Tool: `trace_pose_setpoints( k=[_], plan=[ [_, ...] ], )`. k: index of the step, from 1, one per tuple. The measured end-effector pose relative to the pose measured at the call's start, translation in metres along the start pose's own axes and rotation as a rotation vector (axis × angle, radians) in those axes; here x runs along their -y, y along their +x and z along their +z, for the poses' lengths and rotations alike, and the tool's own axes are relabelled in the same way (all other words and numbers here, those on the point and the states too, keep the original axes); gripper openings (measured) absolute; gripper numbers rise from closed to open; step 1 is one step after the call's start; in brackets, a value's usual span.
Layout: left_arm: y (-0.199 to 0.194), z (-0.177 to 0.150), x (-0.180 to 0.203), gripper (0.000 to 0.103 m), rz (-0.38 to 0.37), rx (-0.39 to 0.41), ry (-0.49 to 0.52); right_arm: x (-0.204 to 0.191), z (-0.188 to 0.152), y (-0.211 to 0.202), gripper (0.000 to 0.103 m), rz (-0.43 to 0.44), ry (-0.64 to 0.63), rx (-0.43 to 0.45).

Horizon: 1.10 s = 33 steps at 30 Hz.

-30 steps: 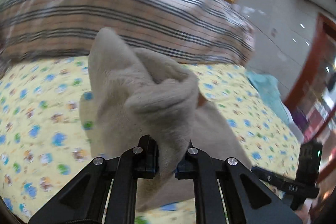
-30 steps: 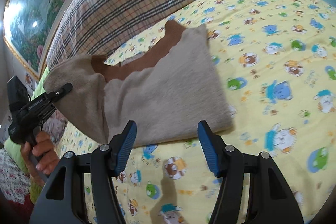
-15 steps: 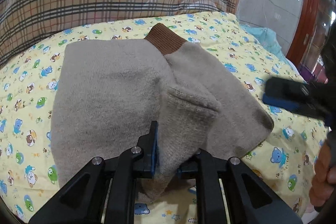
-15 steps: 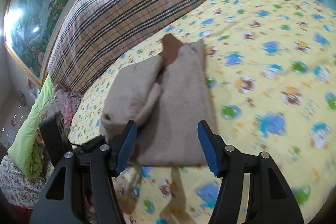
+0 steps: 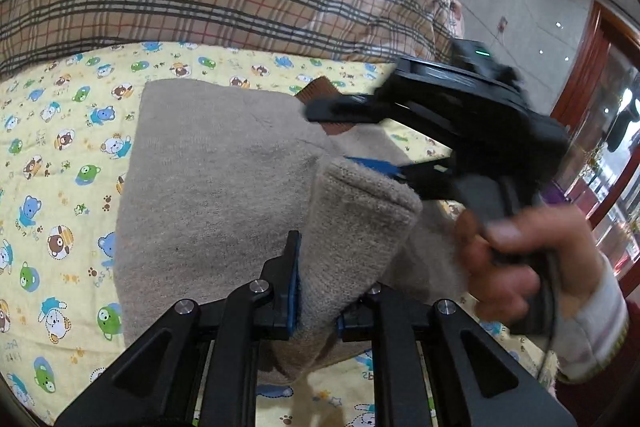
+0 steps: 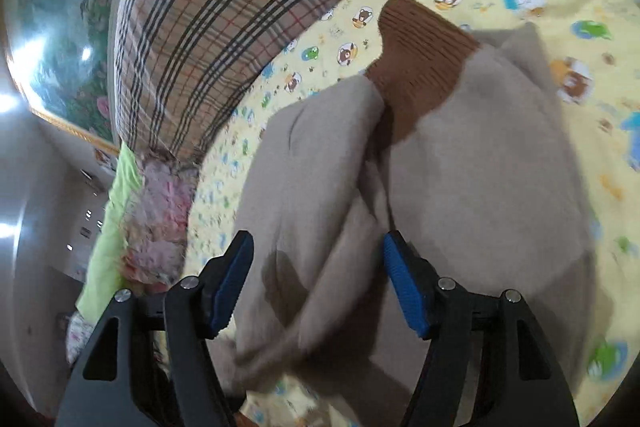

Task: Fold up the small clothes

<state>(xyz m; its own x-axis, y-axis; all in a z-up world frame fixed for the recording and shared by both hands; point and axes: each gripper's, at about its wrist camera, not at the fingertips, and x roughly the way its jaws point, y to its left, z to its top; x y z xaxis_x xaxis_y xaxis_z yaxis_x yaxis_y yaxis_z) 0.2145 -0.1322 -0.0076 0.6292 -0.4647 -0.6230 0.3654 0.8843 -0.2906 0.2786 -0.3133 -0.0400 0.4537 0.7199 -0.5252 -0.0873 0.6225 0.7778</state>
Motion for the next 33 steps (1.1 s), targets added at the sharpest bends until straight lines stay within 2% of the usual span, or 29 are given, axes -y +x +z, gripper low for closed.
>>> trace_pose_setpoints(
  k=[4, 6, 9, 11, 16, 19, 23, 25, 26, 28, 29, 30, 33],
  plan=[
    [-0.005, 0.000, 0.002, 0.012, -0.003, 0.010, -0.002, 0.004, 0.025, 0.026, 0.068, 0.043, 0.051, -0.054],
    [-0.012, 0.003, -0.006, 0.012, -0.025, 0.021, -0.039, 0.004, 0.028, 0.031, 0.068, 0.021, 0.067, -0.068],
    [-0.021, 0.011, -0.019, 0.012, -0.031, 0.042, -0.076, -0.006, 0.023, 0.007, 0.068, 0.006, 0.035, -0.009],
    [-0.025, 0.015, -0.022, 0.012, -0.028, 0.053, -0.082, -0.005, 0.014, -0.014, 0.069, 0.029, 0.042, 0.014],
    [-0.033, 0.016, -0.019, 0.012, -0.023, 0.076, -0.067, 0.010, -0.012, -0.041, 0.074, 0.066, 0.131, -0.032],
    [-0.032, 0.010, -0.012, 0.012, -0.005, 0.073, -0.036, 0.005, -0.011, -0.030, 0.075, 0.146, 0.152, -0.064],
    [-0.031, 0.005, -0.006, 0.012, 0.008, 0.070, 0.011, -0.007, 0.003, 0.010, 0.075, 0.169, 0.147, -0.137],
    [-0.029, 0.004, -0.004, 0.012, 0.011, 0.067, 0.028, -0.010, 0.014, 0.029, 0.076, 0.149, 0.150, -0.138],
    [-0.026, 0.004, -0.003, 0.012, 0.013, 0.059, 0.034, -0.013, 0.019, 0.036, 0.072, 0.144, 0.134, -0.137],
    [-0.022, 0.003, 0.000, 0.012, 0.023, 0.051, 0.045, -0.017, 0.029, 0.046, 0.051, 0.142, 0.112, -0.132],
    [-0.020, 0.004, 0.002, 0.012, 0.026, 0.049, 0.047, -0.018, 0.033, 0.048, 0.022, 0.128, 0.109, -0.127],
    [-0.019, 0.006, 0.004, 0.012, 0.015, 0.050, 0.044, -0.021, 0.037, 0.046, 0.018, 0.112, 0.089, -0.111],
    [-0.021, 0.014, 0.017, 0.012, -0.011, 0.076, 0.058, -0.040, 0.042, 0.020, 0.015, 0.093, -0.030, -0.043]
  ],
)
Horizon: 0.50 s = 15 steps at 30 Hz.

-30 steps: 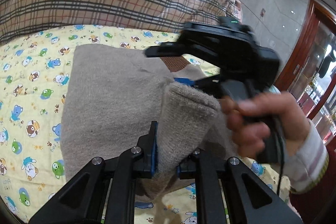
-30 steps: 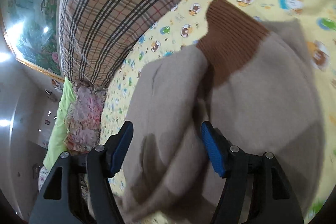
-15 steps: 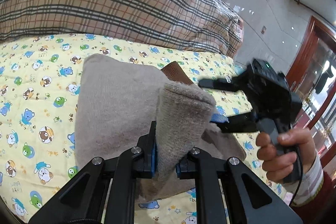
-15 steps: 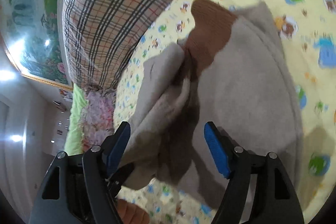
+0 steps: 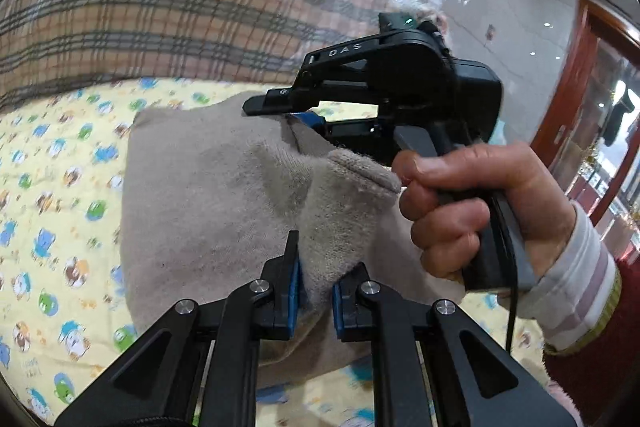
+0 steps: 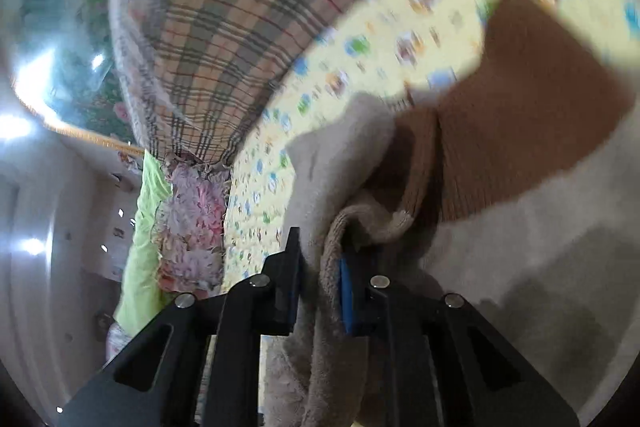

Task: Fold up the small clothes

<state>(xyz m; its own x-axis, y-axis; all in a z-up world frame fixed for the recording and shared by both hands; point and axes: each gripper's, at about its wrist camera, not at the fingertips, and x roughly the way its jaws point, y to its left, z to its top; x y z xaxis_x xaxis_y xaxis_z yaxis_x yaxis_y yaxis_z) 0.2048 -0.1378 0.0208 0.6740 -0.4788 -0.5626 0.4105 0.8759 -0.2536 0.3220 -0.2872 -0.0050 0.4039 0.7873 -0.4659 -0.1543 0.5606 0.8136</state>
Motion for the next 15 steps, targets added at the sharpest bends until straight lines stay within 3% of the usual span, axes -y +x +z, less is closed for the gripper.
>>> trace_pose_setpoints(
  k=[5, 11, 15],
  plan=[
    [0.019, 0.006, 0.034, 0.012, -0.069, -0.011, 0.049, -0.010, 0.001, -0.060, 0.013, -0.074, -0.138, 0.098],
    [0.068, -0.018, 0.063, 0.012, -0.071, -0.119, 0.093, 0.052, -0.008, -0.085, 0.013, -0.250, -0.089, 0.095],
    [0.075, -0.021, 0.072, 0.012, -0.066, -0.133, 0.121, 0.070, -0.012, -0.092, 0.012, -0.260, -0.058, 0.125]
  ],
)
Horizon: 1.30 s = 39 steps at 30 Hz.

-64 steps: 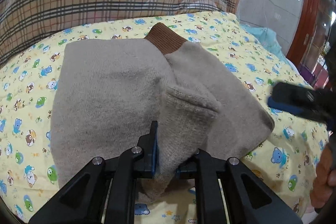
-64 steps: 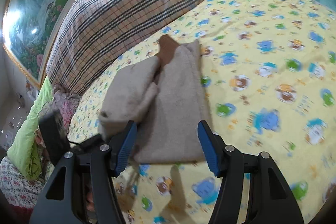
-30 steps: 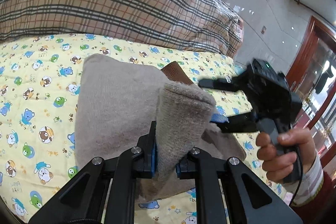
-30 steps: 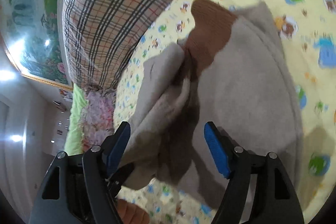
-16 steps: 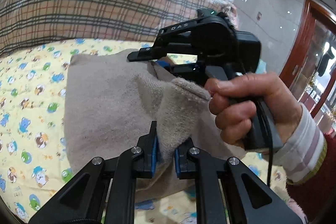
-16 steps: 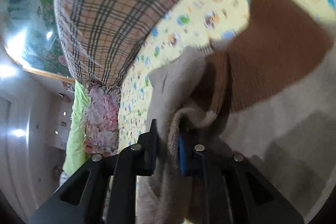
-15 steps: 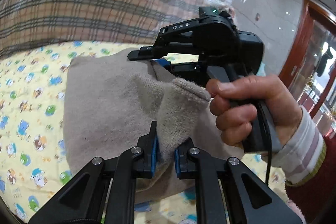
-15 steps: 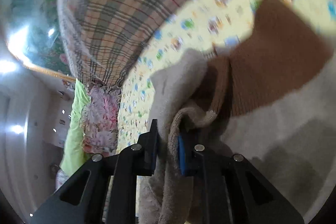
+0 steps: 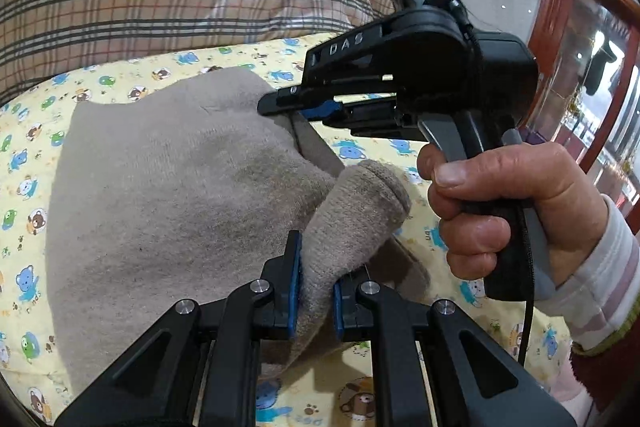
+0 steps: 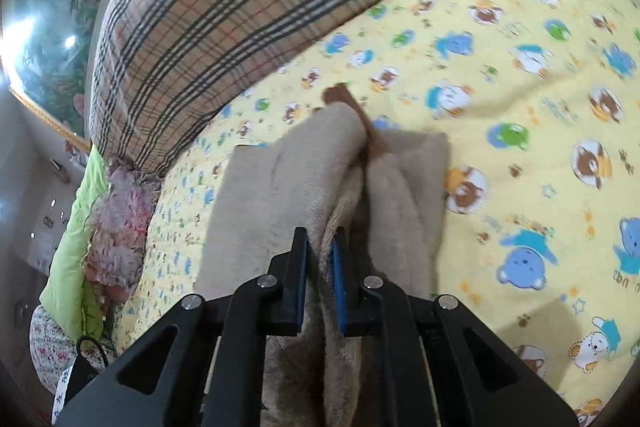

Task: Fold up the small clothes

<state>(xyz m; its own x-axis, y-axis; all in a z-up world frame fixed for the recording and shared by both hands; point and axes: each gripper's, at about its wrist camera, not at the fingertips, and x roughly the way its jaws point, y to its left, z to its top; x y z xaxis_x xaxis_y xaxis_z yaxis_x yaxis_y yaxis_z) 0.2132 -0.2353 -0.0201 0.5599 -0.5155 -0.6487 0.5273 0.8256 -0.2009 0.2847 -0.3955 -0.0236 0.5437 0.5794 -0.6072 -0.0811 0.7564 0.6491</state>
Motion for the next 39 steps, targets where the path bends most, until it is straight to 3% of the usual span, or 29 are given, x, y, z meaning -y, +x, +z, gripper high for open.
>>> trace_pose_setpoints(
  k=[3, 7, 10, 11, 14, 17, 19, 27, 32, 34, 35, 37, 39],
  plan=[
    [0.003, 0.000, 0.001, 0.012, -0.021, -0.016, 0.016, -0.003, -0.004, -0.011, 0.012, 0.001, -0.006, 0.047],
    [0.010, -0.010, -0.003, 0.017, -0.006, -0.077, 0.017, 0.003, -0.013, -0.001, 0.013, -0.100, -0.020, 0.017],
    [-0.012, -0.018, -0.011, 0.039, 0.003, -0.075, 0.002, 0.003, -0.020, -0.008, 0.026, -0.118, -0.002, 0.014],
    [-0.024, -0.022, -0.015, 0.049, 0.023, -0.060, 0.002, 0.001, -0.024, -0.014, 0.034, -0.123, -0.001, 0.022],
    [-0.058, -0.035, -0.028, 0.056, 0.064, -0.027, -0.009, -0.013, -0.042, -0.043, 0.054, -0.112, -0.036, 0.078],
    [-0.084, -0.052, -0.050, 0.066, 0.147, -0.012, -0.023, -0.030, -0.066, -0.064, 0.055, -0.075, -0.072, 0.096],
    [-0.088, -0.059, -0.065, 0.066, 0.174, -0.029, -0.051, -0.036, -0.082, -0.072, 0.055, -0.055, -0.089, 0.087],
    [-0.072, -0.077, -0.099, 0.066, 0.183, -0.092, -0.132, -0.043, -0.108, -0.058, 0.055, -0.122, -0.137, 0.033],
    [-0.038, -0.073, -0.114, 0.063, 0.299, -0.187, -0.161, -0.037, -0.112, -0.053, 0.055, -0.120, -0.115, 0.021],
    [-0.040, -0.072, -0.117, 0.063, 0.302, -0.160, -0.177, -0.040, -0.116, -0.048, 0.055, -0.120, -0.130, 0.006],
    [-0.041, -0.072, -0.119, 0.063, 0.302, -0.151, -0.187, -0.042, -0.118, -0.046, 0.054, -0.124, -0.141, -0.001],
    [-0.043, -0.075, -0.121, 0.062, 0.295, -0.143, -0.205, -0.047, -0.123, -0.039, 0.042, -0.150, -0.174, -0.012],
    [-0.046, -0.075, -0.120, 0.061, 0.293, -0.134, -0.207, -0.048, -0.123, -0.036, 0.010, -0.156, -0.176, -0.017]
  ],
)
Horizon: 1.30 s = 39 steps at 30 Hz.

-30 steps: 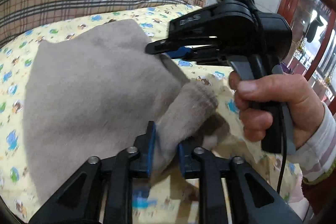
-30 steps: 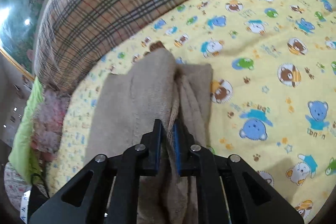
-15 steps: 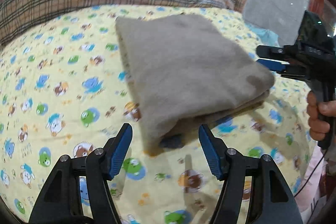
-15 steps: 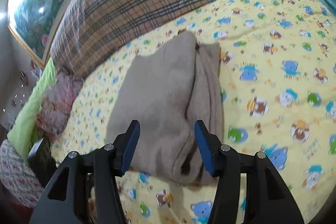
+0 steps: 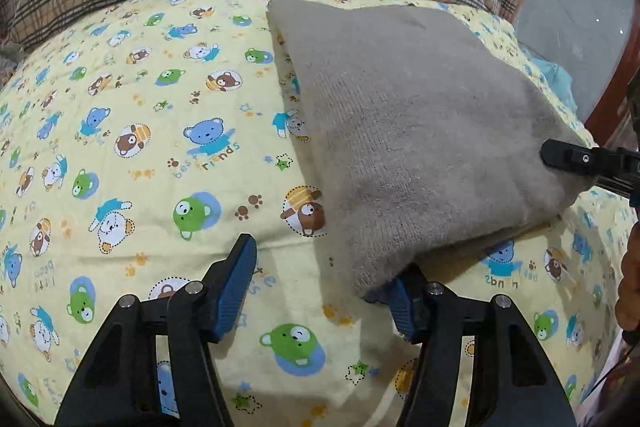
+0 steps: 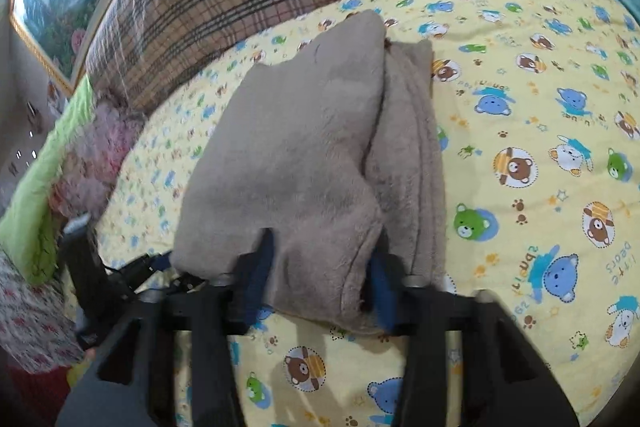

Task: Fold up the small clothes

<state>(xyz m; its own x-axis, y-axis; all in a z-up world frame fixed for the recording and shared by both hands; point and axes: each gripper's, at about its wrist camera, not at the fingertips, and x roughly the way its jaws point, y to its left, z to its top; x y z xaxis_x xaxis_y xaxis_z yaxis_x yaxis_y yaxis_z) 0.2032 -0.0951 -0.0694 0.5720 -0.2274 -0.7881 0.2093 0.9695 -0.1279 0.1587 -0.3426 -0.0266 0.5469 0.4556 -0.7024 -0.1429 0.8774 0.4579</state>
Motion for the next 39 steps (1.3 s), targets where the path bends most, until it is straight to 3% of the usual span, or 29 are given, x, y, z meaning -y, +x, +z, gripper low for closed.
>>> trace_pose_setpoints(
  k=[2, 6, 12, 15, 19, 22, 26, 27, 29, 33, 39],
  plan=[
    [-0.002, 0.000, -0.001, 0.061, -0.004, 0.001, -0.006, -0.002, 0.007, -0.013, 0.009, 0.012, 0.008, 0.040],
    [-0.003, -0.003, 0.003, 0.061, 0.006, -0.001, 0.002, -0.016, 0.023, -0.073, 0.008, 0.016, -0.038, 0.202],
    [0.000, -0.001, -0.005, 0.061, -0.024, -0.012, -0.033, 0.022, -0.002, -0.039, 0.008, -0.108, -0.008, 0.083],
    [0.000, -0.001, -0.010, 0.061, -0.044, -0.013, -0.051, 0.048, -0.016, -0.022, 0.008, -0.090, 0.070, 0.061],
    [-0.002, -0.002, -0.010, 0.061, -0.046, -0.026, -0.055, 0.048, -0.018, -0.019, 0.010, -0.080, 0.088, 0.075],
    [-0.011, -0.006, -0.009, 0.061, -0.058, -0.046, -0.035, 0.041, -0.018, -0.027, 0.022, -0.080, 0.082, 0.077],
    [-0.029, -0.014, -0.010, 0.060, -0.158, -0.074, -0.013, 0.039, -0.015, -0.051, 0.067, -0.102, 0.080, 0.138],
    [-0.033, -0.013, -0.010, 0.060, -0.180, -0.074, -0.015, 0.039, -0.012, -0.057, 0.071, -0.091, 0.075, 0.160],
    [-0.040, -0.003, -0.010, 0.063, -0.211, -0.052, -0.024, 0.041, -0.001, -0.057, 0.072, -0.070, 0.080, 0.170],
    [-0.040, 0.027, -0.014, 0.084, -0.243, -0.006, -0.065, 0.041, 0.022, -0.033, 0.078, -0.035, 0.074, 0.117],
    [0.000, 0.073, -0.013, 0.086, -0.317, -0.078, -0.116, 0.043, 0.041, 0.008, 0.081, -0.027, 0.062, 0.020]
  ],
)
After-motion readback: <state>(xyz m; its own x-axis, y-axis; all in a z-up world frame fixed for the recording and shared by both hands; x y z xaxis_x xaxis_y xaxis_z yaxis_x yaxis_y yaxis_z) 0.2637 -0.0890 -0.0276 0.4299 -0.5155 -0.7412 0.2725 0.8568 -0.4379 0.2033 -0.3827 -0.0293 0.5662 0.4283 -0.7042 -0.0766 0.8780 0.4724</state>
